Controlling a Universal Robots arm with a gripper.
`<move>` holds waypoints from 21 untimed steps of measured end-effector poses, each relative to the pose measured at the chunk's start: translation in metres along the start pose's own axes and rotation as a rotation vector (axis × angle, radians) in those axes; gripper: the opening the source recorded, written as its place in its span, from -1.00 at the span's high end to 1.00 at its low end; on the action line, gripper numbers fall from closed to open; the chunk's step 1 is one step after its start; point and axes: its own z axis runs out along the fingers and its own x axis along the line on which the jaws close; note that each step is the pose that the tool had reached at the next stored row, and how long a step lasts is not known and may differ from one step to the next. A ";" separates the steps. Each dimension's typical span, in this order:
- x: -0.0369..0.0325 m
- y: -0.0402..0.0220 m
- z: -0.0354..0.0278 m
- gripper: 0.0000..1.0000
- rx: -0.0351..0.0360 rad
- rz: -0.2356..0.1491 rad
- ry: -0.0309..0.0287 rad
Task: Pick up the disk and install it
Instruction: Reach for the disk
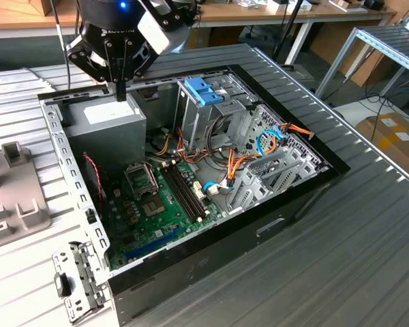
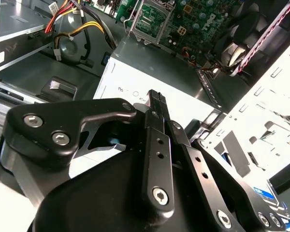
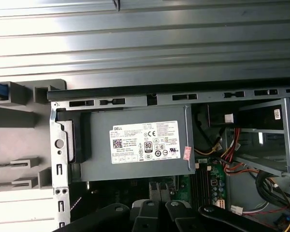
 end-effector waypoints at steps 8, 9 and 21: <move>0.0046 -0.0004 -0.0001 0.79 0.0000 0.000 0.0000; 0.0049 -0.0004 -0.0001 0.79 0.0000 0.000 0.0000; 0.0112 -0.0008 -0.0003 0.79 0.0000 0.000 0.0000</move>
